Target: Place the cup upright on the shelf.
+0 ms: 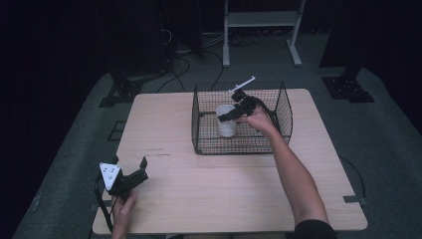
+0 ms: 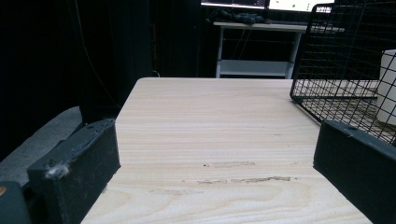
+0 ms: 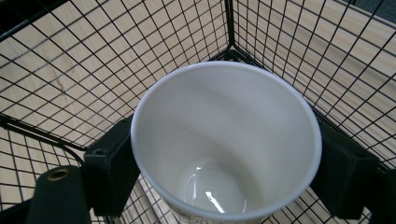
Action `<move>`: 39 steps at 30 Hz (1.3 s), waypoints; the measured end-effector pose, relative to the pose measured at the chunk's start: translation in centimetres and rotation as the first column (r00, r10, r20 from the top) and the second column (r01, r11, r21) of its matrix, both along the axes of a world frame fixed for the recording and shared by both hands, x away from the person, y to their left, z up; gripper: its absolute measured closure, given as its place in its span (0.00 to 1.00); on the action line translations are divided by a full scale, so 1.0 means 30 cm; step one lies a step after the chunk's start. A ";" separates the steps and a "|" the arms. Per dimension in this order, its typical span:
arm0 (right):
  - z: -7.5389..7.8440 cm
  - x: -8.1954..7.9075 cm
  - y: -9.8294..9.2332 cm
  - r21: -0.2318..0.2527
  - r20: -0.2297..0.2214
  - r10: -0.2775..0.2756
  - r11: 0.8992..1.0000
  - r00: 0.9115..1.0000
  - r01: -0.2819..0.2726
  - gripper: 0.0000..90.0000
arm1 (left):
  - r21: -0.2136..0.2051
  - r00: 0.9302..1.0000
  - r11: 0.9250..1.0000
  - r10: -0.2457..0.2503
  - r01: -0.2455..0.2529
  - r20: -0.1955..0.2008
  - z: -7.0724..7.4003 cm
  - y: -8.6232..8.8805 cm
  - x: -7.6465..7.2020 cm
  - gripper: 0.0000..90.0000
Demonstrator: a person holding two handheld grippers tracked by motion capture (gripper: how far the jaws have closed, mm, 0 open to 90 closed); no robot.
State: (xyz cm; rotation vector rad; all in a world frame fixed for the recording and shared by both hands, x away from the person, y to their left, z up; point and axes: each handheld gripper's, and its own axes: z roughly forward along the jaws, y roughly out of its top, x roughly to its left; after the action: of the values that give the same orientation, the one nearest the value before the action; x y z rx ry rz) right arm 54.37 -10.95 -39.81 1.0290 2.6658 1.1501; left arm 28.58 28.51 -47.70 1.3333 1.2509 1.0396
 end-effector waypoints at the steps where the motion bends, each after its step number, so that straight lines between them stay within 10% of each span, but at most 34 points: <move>1: 0.000 0.001 -0.002 0.012 0.000 -0.005 1.000 1.000 0.005 0.21 | 0.000 1.000 1.000 0.000 0.000 0.000 0.000 0.000 0.000 0.00; 24: 0.017 -0.036 -0.001 -0.025 0.020 0.027 0.999 0.999 -0.026 0.18 | 0.005 1.000 1.000 -0.002 0.002 0.003 0.000 -0.003 0.000 0.00; 39: 0.074 -0.052 -0.040 0.064 0.064 -0.014 0.998 0.998 0.010 0.15 | 0.004 1.000 1.000 -0.002 0.002 0.002 0.000 -0.003 0.000 0.00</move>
State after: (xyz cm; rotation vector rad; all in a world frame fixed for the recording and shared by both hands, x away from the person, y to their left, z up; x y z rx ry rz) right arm 52.79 -12.16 -37.58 0.9987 2.5861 1.2514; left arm 28.56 28.43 -47.70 1.3359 1.2462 1.0430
